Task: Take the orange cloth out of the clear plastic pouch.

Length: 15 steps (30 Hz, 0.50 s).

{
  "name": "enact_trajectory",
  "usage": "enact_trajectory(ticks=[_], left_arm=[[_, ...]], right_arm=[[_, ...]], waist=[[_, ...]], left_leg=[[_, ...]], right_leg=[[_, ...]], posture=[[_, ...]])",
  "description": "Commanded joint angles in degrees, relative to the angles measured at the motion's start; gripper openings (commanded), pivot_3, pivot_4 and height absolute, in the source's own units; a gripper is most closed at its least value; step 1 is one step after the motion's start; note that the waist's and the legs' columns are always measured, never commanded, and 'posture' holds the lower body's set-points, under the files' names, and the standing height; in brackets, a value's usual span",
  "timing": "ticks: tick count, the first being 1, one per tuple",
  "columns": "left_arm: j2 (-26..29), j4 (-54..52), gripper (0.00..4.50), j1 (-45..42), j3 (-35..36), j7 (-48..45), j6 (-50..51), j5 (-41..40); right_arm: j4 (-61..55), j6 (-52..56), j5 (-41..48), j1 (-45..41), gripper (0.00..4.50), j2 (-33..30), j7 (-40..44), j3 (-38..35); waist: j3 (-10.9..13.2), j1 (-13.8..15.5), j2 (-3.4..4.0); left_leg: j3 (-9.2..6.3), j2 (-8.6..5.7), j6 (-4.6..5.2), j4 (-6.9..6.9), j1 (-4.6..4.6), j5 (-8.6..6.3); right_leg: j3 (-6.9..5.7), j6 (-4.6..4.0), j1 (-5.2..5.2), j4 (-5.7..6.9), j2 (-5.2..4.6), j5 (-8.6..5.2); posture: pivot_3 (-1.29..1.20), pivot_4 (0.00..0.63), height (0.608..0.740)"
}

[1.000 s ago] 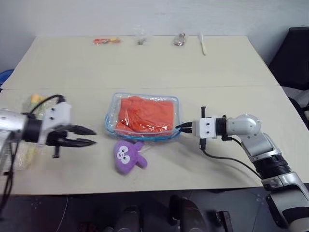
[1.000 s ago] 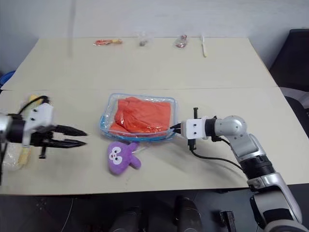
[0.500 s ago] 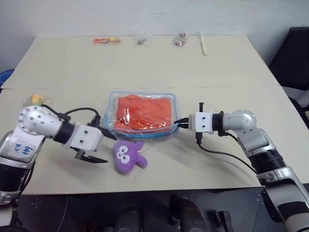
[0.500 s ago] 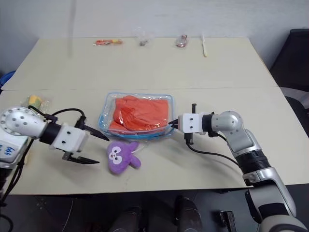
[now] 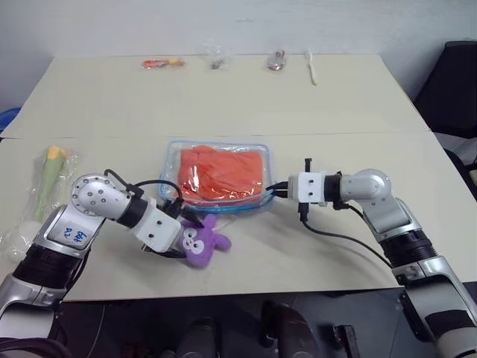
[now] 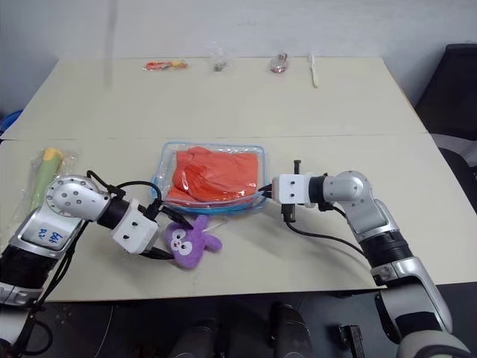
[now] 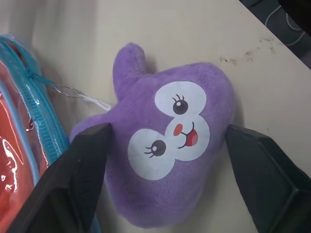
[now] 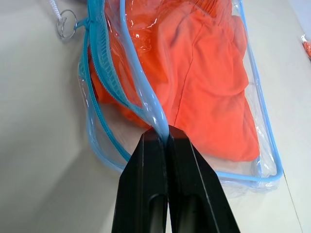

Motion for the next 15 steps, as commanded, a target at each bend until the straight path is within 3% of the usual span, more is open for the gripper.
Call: enact_trajectory(ticks=[1,9,15], left_arm=[[0.9,0.5,2.4,0.5,-0.4,-0.5,-1.9,0.8],[0.5,-0.3,0.02,0.9,-0.1,-0.4,0.6,0.0],[3.0,-4.9,0.02,3.0,3.5,0.2,10.1,-4.0]], right_arm=[[-1.0,0.1,0.4,-1.8,0.0,0.3,-0.4,-0.9],[-1.9,0.4,0.6,-1.4,0.0,0.3,-0.1,-1.0],[-2.1,-0.3,0.4,-0.9,0.0,-0.2,0.0,-1.0]], waist=[[0.0,0.1,0.0],[0.0,0.0,0.0],[0.0,0.0,0.0]], left_leg=[[0.0,0.0,0.0,0.0,0.0,0.0],[-0.01,-0.01,0.0,0.02,0.0,0.0],[-0.02,0.0,0.0,0.02,0.0,0.0]], right_leg=[[0.0,0.0,0.0,0.0,0.0,0.0],[0.0,0.0,0.0,0.02,-0.02,0.0],[0.0,0.0,0.0,0.03,-0.02,0.0]], posture=[[0.0,0.15,0.74],[0.0,0.15,0.74],[0.0,0.15,0.74]])
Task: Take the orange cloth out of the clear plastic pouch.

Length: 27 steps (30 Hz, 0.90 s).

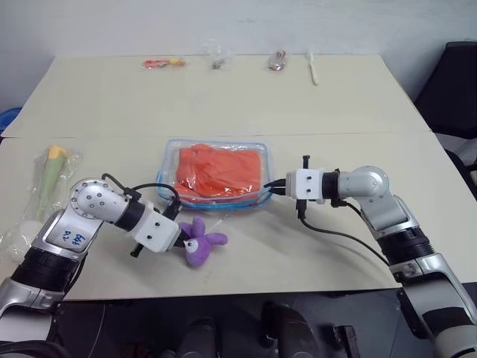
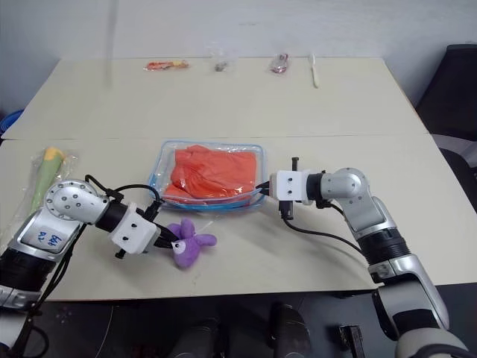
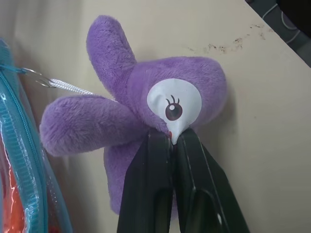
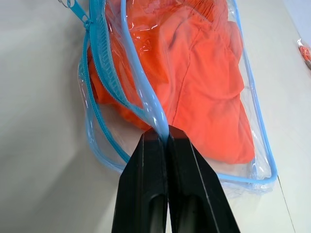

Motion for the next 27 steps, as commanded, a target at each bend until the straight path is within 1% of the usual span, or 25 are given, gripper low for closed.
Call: enact_trajectory(ticks=[1,5,9,11,15,19,21,27], left_arm=[[3.4,-4.0,0.02,1.8,3.5,-0.6,5.8,-3.5],[9.4,-5.2,0.02,6.0,9.3,-0.7,11.3,-6.4],[13.4,-3.7,0.02,10.0,14.5,0.0,13.9,-7.7],[15.8,-0.3,0.02,12.5,18.6,0.8,14.4,-7.3],[19.4,5.4,0.02,15.9,23.4,1.3,12.8,-6.1],[21.5,13.8,0.02,14.9,24.1,2.4,8.5,-3.7],[21.2,17.2,0.02,12.9,23.1,3.5,6.4,-2.6],[19.1,20.3,0.02,10.2,20.5,4.5,3.8,-1.5]], right_arm=[[-2.2,-1.1,0.5,0.1,0.0,-0.8,-0.1,-1.1],[-2.1,-1.8,0.7,0.5,0.0,-1.6,0.0,-1.7],[-1.8,-3.0,0.9,0.9,0.0,-2.6,0.2,-2.1],[-2.3,-3.8,1.3,1.9,0.0,-3.4,0.4,-2.3],[-3.0,-5.0,1.9,3.5,0.0,-4.7,1.2,-2.1],[-2.7,-5.7,2.3,3.6,0.0,-5.1,1.5,-2.2],[-2.6,-5.7,2.5,3.4,0.0,-5.1,1.4,-2.3],[-2.9,-5.8,2.6,3.8,0.0,-5.3,1.4,-2.2]], waist=[[0.0,0.0,0.0],[0.0,-0.1,0.01],[0.0,0.0,0.01],[0.0,0.1,0.01],[0.0,0.0,0.01],[0.0,0.0,0.02],[0.0,0.0,0.02],[0.0,0.0,0.02]], left_leg=[[0.0,0.01,0.0,0.0,0.0,0.0],[-0.01,0.06,0.0,-0.02,0.0,0.0],[-0.02,0.09,0.0,-0.02,-0.01,0.0],[-0.03,0.09,0.0,-0.02,-0.01,0.0],[0.0,0.05,0.0,-0.04,-0.02,0.0],[0.03,0.02,0.0,-0.05,-0.01,0.0],[0.06,0.02,0.0,-0.07,0.01,0.0],[0.09,-0.03,0.0,-0.08,0.0,0.0]], right_leg=[[0.0,0.0,0.0,0.0,0.0,0.0],[0.0,-0.01,-0.02,-0.01,0.01,0.0],[0.01,-0.01,-0.03,-0.01,-0.02,-0.01],[0.01,-0.01,-0.02,-0.01,-0.04,-0.01],[-0.01,-0.02,-0.03,-0.04,0.01,-0.01],[0.0,-0.02,-0.03,-0.04,0.02,-0.01],[0.0,-0.02,-0.03,-0.04,0.04,-0.01],[-0.01,-0.02,-0.04,-0.03,0.01,-0.01]], posture=[[0.0,0.15,0.74],[0.0,0.15,0.74],[0.0,0.15,0.74],[0.0,0.15,0.74],[0.0,0.15,0.74],[0.0,0.15,0.74],[0.0,0.15,0.74],[0.0,0.15,0.74]])
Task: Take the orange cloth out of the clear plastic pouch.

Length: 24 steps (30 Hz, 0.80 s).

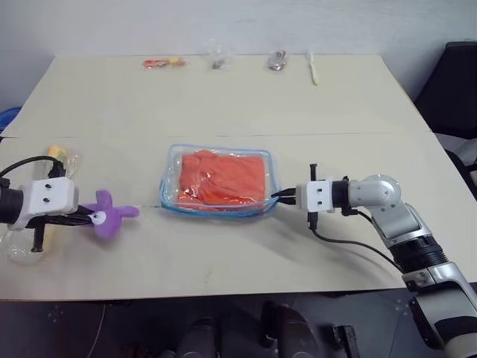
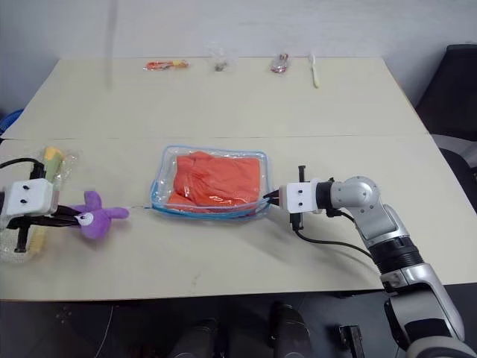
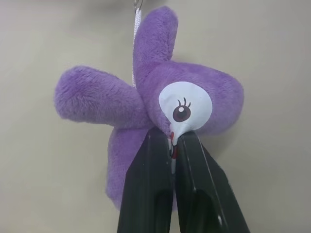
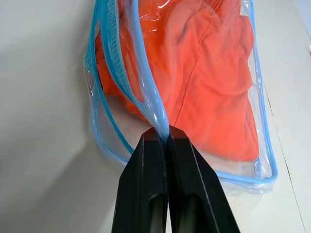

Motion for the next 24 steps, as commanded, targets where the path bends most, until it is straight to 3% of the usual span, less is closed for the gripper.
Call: enact_trajectory(ticks=[1,3,7,10,14,18,20,24], left_arm=[[-0.5,2.1,0.02,-0.7,0.0,0.9,-0.8,0.6],[-1.2,1.4,0.02,-0.7,-0.3,0.9,0.4,0.0],[-2.5,-1.3,1.11,-0.4,-0.4,1.6,2.5,-0.7],[-3.4,-3.8,2.02,0.5,-0.1,1.5,4.1,-1.7],[-3.1,-6.1,3.36,1.5,0.8,0.4,6.5,-3.2],[-1.7,-7.6,4.43,3.0,3.3,-0.2,8.5,-4.7],[-0.2,-8.7,4.5,3.5,5.1,-1.8,11.3,-6.6],[5.3,-12.0,4.5,1.8,7.4,-9.3,19.9,-13.2]], right_arm=[[-1.3,-0.5,1.0,-0.1,0.0,-1.5,0.2,-2.2],[-1.5,-0.1,1.3,0.0,0.0,-1.6,0.5,-2.3],[-2.3,1.5,2.2,0.2,0.0,-1.6,1.3,-2.3],[-3.0,3.1,3.0,0.5,0.69,-1.8,1.9,-2.3],[-3.8,4.7,3.8,0.9,2.13,-2.2,3.0,-2.4],[-5.7,6.0,4.2,1.5,3.32,-3.2,3.0,-3.2],[-9.1,8.7,5.6,3.1,3.96,-4.3,3.2,-4.2],[-21.0,17.9,11.3,9.1,3.96,-7.1,2.8,-8.3]], waist=[[0.0,-0.1,0.0],[0.0,-0.2,0.0],[0.0,0.0,0.0],[0.0,0.0,0.0],[0.0,-0.1,0.0],[0.0,-0.1,0.0],[0.0,-0.1,0.0],[0.0,0.4,-0.01]], left_leg=[[0.02,0.01,0.0,-0.01,0.0,0.0],[0.03,0.03,0.0,-0.02,0.0,0.0],[0.03,0.02,0.0,-0.01,0.0,0.0],[0.02,0.02,0.0,0.0,-0.01,0.0],[0.03,0.03,0.0,-0.01,0.0,0.0],[0.03,0.05,0.0,-0.01,0.0,0.0],[0.03,0.06,0.0,-0.01,0.0,0.0],[-0.03,0.05,0.0,0.01,-0.07,0.0]], right_leg=[[0.0,0.0,-0.01,0.0,0.01,0.0],[0.0,0.0,-0.03,0.0,0.03,0.0],[0.0,0.0,-0.03,0.02,0.0,0.0],[0.0,0.0,-0.03,0.02,0.0,0.0],[0.01,0.0,-0.04,0.02,0.0,0.0],[0.01,0.0,-0.05,0.02,0.01,0.0],[0.01,0.0,-0.06,0.02,0.01,0.0],[-0.02,0.0,-0.06,0.0,-0.02,0.0]], posture=[[0.0,0.15,0.74],[0.0,0.15,0.74],[0.0,0.15,0.74],[0.0,0.15,0.74],[0.0,0.15,0.74],[0.0,0.15,0.74],[0.0,0.15,0.74],[0.0,0.15,0.74]])
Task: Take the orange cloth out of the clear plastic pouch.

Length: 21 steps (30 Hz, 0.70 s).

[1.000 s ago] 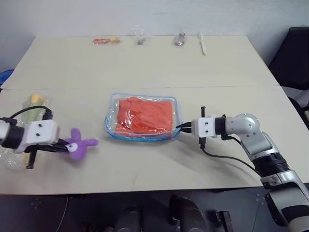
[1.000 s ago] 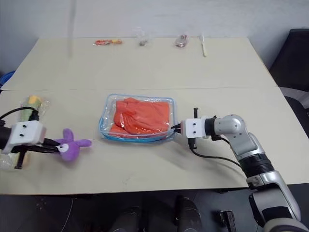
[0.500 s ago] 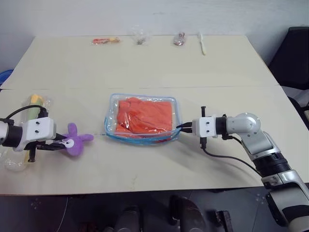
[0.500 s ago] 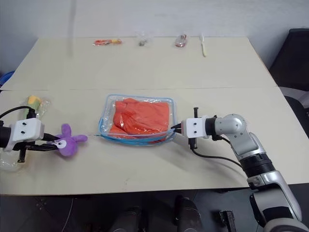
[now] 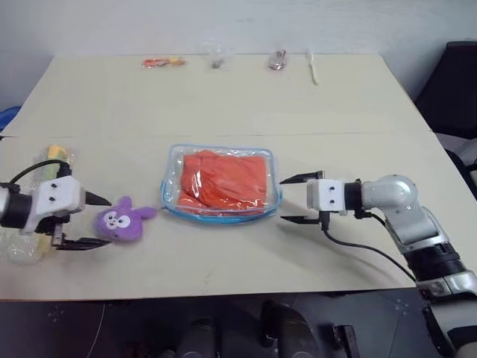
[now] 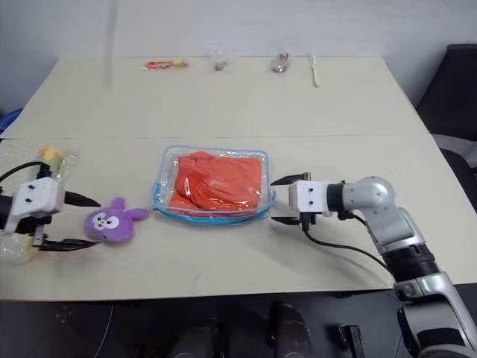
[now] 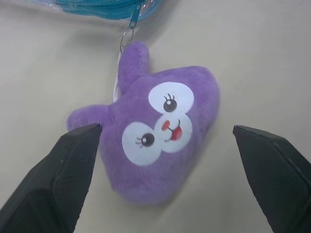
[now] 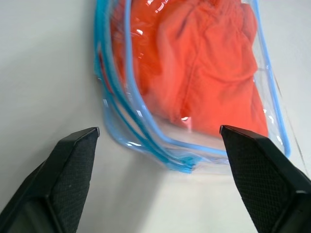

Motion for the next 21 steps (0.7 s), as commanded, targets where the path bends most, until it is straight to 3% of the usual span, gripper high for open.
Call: enact_trajectory(ticks=[1,5,10,14,21], left_arm=[[5.1,-5.3,4.5,-5.2,2.5,-6.2,9.3,-8.1],[1.7,-11.0,4.5,-19.3,-4.1,-3.6,17.0,-12.6],[-8.5,-13.1,4.5,-25.9,-16.0,1.8,7.5,-0.4],[-14.6,-9.5,4.5,-26.4,-22.0,3.8,-3.5,8.0],[-22.3,0.4,4.5,-31.5,-24.9,10.1,-14.6,16.4]], right_arm=[[-14.1,10.0,7.4,5.3,3.96,-2.8,-1.5,-6.2],[-30.7,26.4,16.8,12.7,3.96,-3.9,-7.2,-11.4],[-44.8,41.5,26.8,18.3,3.96,-1.9,-16.7,-14.2],[-48.1,45.4,28.4,19.1,3.96,-1.0,-21.3,-14.5],[-49.7,46.3,28.5,21.8,3.96,-0.7,-24.9,-15.0]], waist=[[0.0,0.2,-0.01],[0.0,1.3,-0.03],[-0.1,1.5,0.15],[-0.1,1.2,0.08],[-0.1,1.6,0.0]], left_leg=[[-0.05,-0.02,0.0,0.03,-0.08,0.0],[-0.13,-0.03,0.0,0.15,-0.08,0.0],[-0.09,-0.12,0.0,0.13,0.25,0.0],[-0.03,-0.09,0.0,0.13,0.2,0.0],[-0.04,-0.15,0.03,0.15,0.13,-0.01]], right_leg=[[-0.04,0.0,0.0,-0.02,0.0,0.0],[0.0,0.01,0.02,0.06,-0.01,0.01],[0.07,0.02,0.3,0.12,0.01,0.01],[0.11,0.02,0.21,0.11,0.08,0.01],[0.1,0.02,0.17,0.08,0.04,0.02]], posture=[[0.0,0.15,0.74],[0.0,0.15,0.74],[0.0,0.15,0.74],[0.0,0.15,0.74],[0.0,0.15,0.74]])
